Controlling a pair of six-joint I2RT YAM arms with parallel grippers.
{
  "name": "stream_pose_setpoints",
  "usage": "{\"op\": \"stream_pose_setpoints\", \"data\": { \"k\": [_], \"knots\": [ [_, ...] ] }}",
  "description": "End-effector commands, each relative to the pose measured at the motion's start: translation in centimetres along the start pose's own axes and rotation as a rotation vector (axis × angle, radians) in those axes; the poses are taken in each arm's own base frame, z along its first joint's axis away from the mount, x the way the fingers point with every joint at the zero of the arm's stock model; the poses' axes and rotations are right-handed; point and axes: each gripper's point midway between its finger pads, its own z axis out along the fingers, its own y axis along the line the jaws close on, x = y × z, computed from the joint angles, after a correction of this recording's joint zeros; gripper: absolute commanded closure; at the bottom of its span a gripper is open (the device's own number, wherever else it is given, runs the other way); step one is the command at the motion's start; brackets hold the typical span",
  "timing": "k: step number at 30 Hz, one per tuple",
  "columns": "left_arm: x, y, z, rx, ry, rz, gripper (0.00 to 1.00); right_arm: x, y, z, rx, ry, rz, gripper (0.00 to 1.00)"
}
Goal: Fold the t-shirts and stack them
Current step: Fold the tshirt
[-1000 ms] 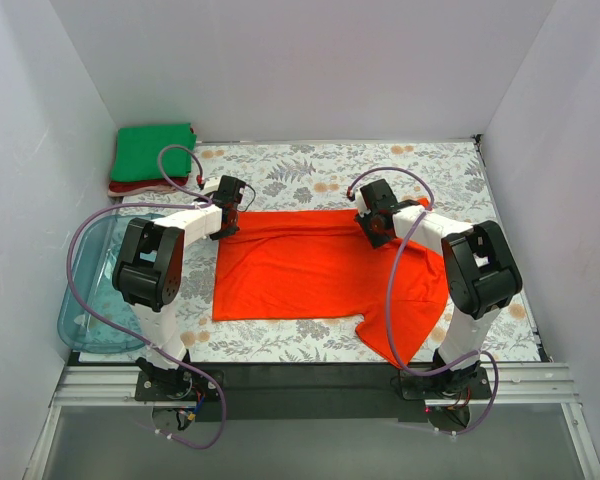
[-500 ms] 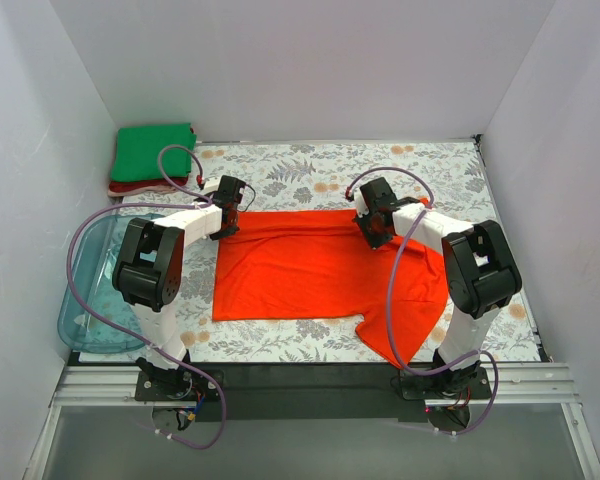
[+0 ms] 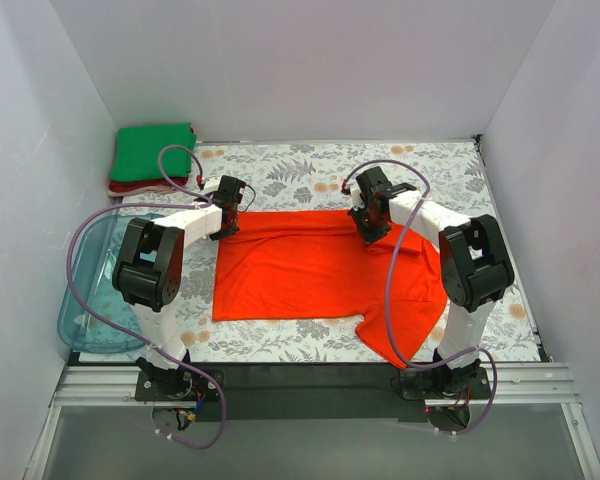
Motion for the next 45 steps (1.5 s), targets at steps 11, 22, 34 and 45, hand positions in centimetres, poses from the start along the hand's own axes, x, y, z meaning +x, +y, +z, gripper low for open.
{"op": "stream_pose_setpoints", "data": {
  "k": [11, 22, 34, 45],
  "knots": [
    [-2.0, 0.1, -1.7, 0.017, -0.050, -0.027, 0.83, -0.5, 2.4, -2.2, -0.133, 0.033, 0.033, 0.66],
    [-6.2, -1.9, -8.4, 0.176, -0.173, -0.108, 0.31, 1.7, -6.6, -7.8, -0.012, -0.331, 0.472, 0.40],
    [2.2, -18.0, -20.8, 0.867, 0.051, -0.089, 0.22, 3.7, -10.7, -7.8, -0.166, -0.635, 0.734, 0.20],
    [8.3, -28.0, -21.9, 1.059, 0.198, 0.024, 0.27, 4.0, -10.0, -5.5, -0.295, -0.611, 0.674, 0.23]
  ]
}}
